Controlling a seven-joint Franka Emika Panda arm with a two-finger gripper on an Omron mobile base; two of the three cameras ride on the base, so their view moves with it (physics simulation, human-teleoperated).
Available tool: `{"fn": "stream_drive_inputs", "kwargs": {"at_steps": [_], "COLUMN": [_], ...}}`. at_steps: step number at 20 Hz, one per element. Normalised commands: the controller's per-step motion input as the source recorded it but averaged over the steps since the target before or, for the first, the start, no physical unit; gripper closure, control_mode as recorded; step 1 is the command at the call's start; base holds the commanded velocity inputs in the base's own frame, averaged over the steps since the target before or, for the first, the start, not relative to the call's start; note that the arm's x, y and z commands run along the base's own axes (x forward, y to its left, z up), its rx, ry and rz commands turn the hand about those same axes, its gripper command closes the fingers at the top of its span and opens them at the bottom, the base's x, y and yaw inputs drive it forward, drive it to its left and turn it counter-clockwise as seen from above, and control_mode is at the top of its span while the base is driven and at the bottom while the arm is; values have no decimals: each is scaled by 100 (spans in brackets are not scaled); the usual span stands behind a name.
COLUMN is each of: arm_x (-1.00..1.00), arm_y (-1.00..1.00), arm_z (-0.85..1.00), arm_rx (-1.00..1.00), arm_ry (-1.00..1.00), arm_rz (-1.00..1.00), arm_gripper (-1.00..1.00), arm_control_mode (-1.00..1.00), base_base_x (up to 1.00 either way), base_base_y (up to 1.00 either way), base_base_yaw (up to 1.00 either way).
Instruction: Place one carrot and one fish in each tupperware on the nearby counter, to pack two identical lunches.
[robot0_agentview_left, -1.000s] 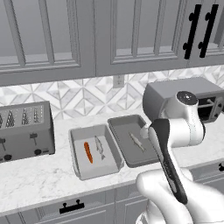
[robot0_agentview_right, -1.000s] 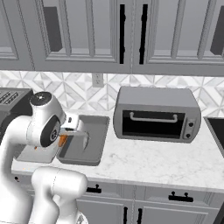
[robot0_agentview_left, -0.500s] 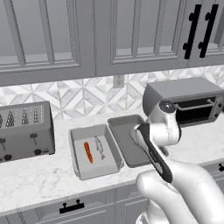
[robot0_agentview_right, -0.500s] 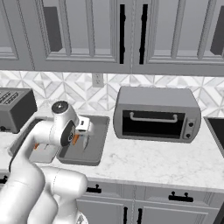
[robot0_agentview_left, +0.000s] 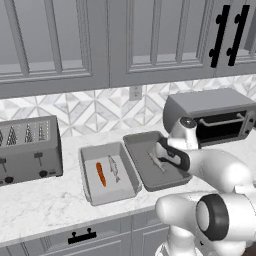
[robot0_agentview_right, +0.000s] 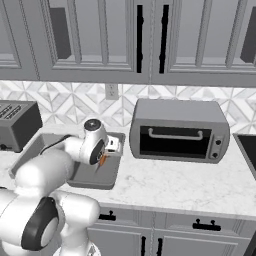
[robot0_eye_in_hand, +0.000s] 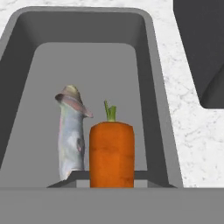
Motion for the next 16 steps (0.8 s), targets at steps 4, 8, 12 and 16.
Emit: {"fn": "stream_drive_inputs", "kwargs": {"at_steps": [4,8,12,16], "arm_x": [23,14,-4,-77], "arm_y": [9,4,12,28], "arm_z": [-9,-6,0,29], "arm_rx": [0,0,0,0], "arm_ry": [0,1,1,0], "arm_rz": [0,0,-1,-2], "arm_gripper": [-100,-100,-100,-100], "arm_control_mode": [-100,-100,-100,-100], "base_base_x": [0,0,0,0], "base_base_y": [0,0,0,0], "base_base_yaw": [0,0,0,0]}}
